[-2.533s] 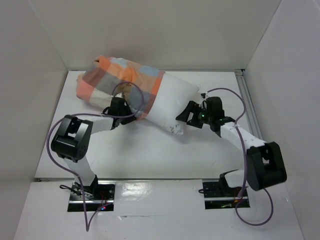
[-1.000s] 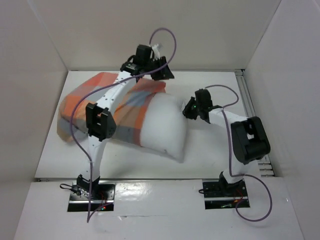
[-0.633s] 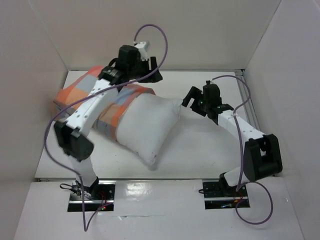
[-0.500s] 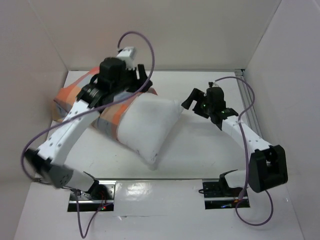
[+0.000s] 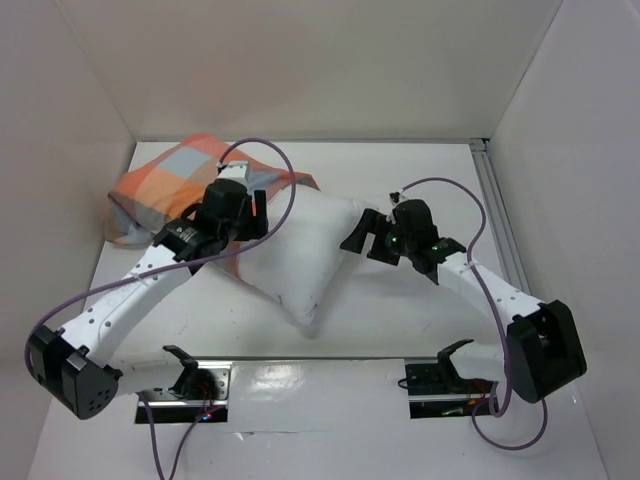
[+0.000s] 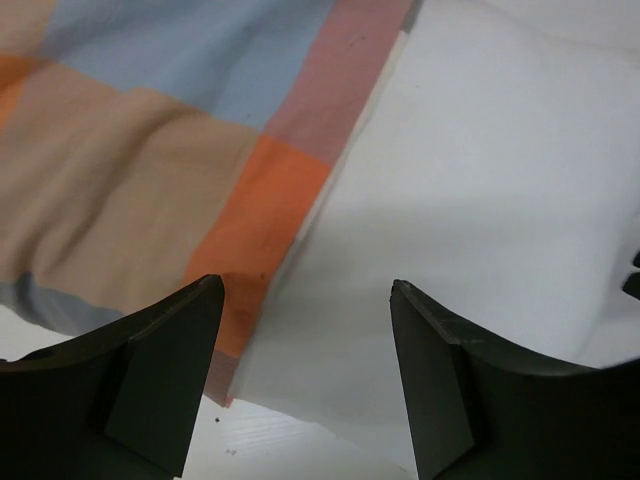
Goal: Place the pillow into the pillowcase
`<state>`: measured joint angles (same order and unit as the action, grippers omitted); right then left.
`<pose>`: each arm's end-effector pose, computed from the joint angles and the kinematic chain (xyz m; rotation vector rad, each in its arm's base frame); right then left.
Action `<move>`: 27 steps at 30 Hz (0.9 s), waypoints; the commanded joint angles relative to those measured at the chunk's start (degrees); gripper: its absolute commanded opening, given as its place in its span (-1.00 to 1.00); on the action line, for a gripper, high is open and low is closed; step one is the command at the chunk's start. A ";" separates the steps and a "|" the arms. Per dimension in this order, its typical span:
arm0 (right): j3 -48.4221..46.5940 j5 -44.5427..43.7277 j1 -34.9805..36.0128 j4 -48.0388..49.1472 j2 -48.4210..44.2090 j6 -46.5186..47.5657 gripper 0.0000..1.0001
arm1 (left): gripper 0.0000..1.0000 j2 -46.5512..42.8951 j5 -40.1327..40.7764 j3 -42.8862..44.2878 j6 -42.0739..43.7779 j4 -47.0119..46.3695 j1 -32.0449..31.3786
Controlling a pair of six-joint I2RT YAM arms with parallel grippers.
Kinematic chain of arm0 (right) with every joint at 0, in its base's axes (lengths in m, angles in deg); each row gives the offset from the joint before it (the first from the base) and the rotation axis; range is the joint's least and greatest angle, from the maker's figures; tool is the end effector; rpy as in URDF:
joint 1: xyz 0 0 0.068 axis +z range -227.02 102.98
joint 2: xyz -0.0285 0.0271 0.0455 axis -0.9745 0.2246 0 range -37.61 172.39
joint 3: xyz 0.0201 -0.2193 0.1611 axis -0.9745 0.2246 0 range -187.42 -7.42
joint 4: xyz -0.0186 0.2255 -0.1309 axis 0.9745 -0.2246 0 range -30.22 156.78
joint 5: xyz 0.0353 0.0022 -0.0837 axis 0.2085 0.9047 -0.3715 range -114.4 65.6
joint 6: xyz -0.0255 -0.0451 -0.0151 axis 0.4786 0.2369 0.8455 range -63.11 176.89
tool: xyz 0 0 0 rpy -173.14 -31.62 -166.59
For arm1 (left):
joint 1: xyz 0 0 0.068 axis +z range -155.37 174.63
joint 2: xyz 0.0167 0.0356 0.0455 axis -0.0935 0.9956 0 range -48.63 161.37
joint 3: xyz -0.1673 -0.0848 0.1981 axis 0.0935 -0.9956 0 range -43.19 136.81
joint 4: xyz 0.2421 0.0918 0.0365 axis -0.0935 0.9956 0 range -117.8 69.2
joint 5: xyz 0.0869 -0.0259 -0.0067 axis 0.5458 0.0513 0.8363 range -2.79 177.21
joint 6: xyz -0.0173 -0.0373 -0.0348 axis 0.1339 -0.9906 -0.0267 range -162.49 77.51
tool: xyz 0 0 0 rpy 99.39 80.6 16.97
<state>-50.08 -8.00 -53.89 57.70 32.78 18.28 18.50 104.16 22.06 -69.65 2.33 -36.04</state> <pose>0.2376 0.1123 0.2365 0.1474 2.3336 0.8877 0.2253 -0.1216 0.3514 -0.1095 2.1133 -0.2899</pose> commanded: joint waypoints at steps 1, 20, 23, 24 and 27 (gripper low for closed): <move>0.20 1.87 0.59 3.98 0.63 -1.12 1.00 | 0.60 0.80 8.34 0.58 0.00 0.18 0.00; -9.63 4.09 9.21 21.81 20.74 -7.34 -0.72 | -1.00 9.07 -19.10 8.48 1.41 -3.48 -1.48; -11.57 2.67 9.21 29.60 25.04 -12.97 -1.00 | -1.00 10.72 -35.55 11.90 -2.98 -10.43 -7.35; -12.18 2.15 9.21 31.21 26.19 -14.11 -1.00 | -1.00 11.52 -37.84 14.35 -3.77 -12.01 -9.12; -15.87 1.53 9.21 34.65 30.14 -16.15 -1.00 | -1.00 12.85 -42.52 16.75 -5.79 -14.12 -12.65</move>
<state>-59.78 -5.12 -46.39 76.01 59.76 6.66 30.85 86.20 34.72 -69.14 0.49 -41.97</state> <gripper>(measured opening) 0.061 0.024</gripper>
